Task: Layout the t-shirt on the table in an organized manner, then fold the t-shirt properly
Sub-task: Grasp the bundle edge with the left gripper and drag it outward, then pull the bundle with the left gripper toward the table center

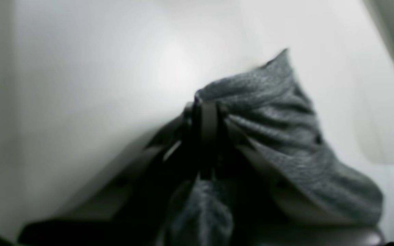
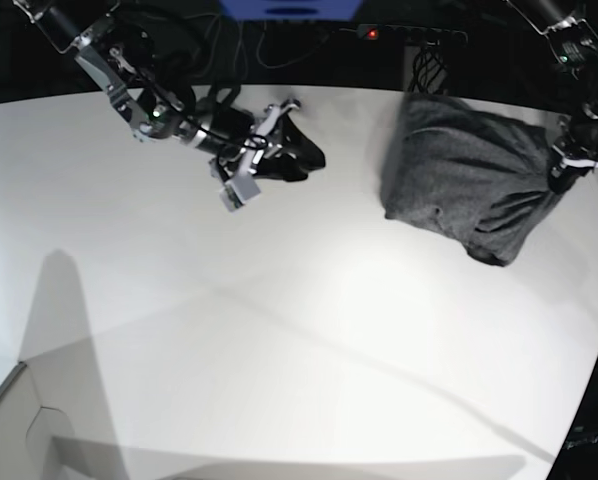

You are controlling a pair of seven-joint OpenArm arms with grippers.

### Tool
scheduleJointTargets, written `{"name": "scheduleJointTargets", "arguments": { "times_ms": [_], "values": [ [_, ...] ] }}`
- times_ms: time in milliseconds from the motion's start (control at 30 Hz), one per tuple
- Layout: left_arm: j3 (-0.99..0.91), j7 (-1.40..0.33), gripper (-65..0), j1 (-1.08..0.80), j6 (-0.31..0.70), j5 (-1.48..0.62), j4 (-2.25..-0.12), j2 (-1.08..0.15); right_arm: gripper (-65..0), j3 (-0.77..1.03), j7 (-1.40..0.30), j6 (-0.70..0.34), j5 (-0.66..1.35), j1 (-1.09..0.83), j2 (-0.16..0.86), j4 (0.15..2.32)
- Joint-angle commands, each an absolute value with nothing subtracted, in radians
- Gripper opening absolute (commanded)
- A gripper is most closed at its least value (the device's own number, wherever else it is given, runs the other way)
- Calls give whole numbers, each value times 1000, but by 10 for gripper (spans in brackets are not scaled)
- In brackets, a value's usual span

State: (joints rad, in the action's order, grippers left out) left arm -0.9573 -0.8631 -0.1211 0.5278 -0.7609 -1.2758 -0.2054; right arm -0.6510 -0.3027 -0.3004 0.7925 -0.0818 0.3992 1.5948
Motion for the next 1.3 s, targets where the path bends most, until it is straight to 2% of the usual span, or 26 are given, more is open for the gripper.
{"name": "scheduleJointTargets", "arguments": {
  "times_ms": [0,67,133,200,333,400,467,633,767,900,1100,1267],
  "values": [
    [-937,-849,-644,-102,539,-785,-1268,-231,-447,-648,-280,-312,808,-77,403,1629],
    [-905,-849,-643,-99,539,-788,-1230,-254,-447,-648,-280,-312,808,-87,403,1649],
    [-881,-849,-612,-99,539,-796,-1214,-266,-447,-645,-280,-312,808,-94,403,1666],
    [-860,-849,-526,-99,539,-796,-1214,-271,-444,-639,-280,-312,808,-101,415,1685],
    [-851,-851,-311,-108,539,-796,-1216,-271,-444,-608,-280,-312,808,-130,420,1707],
    [-852,-852,-241,-114,541,-797,-1221,-272,-444,-584,-280,-312,808,-147,420,1719],
    [-881,-881,-202,-142,541,-797,-1276,-272,-444,-558,-280,-312,808,-166,420,1732],
    [-990,-975,-195,-166,541,-797,-1471,-237,-444,-504,-280,-312,808,-217,421,1750],
    [-947,-981,-193,-150,541,-786,-1560,-236,-444,-499,-280,-312,808,-240,421,1751],
    [-835,-981,-193,-82,533,-727,-1561,-248,-444,-499,-280,-312,808,-245,421,1758],
    [-668,-981,-192,1,539,-447,-1514,-251,-444,-498,-280,-312,806,-269,464,1808],
    [-628,-980,-192,22,541,-418,-1451,-251,-444,-466,-280,-312,806,-295,475,1821]
  ]
}}
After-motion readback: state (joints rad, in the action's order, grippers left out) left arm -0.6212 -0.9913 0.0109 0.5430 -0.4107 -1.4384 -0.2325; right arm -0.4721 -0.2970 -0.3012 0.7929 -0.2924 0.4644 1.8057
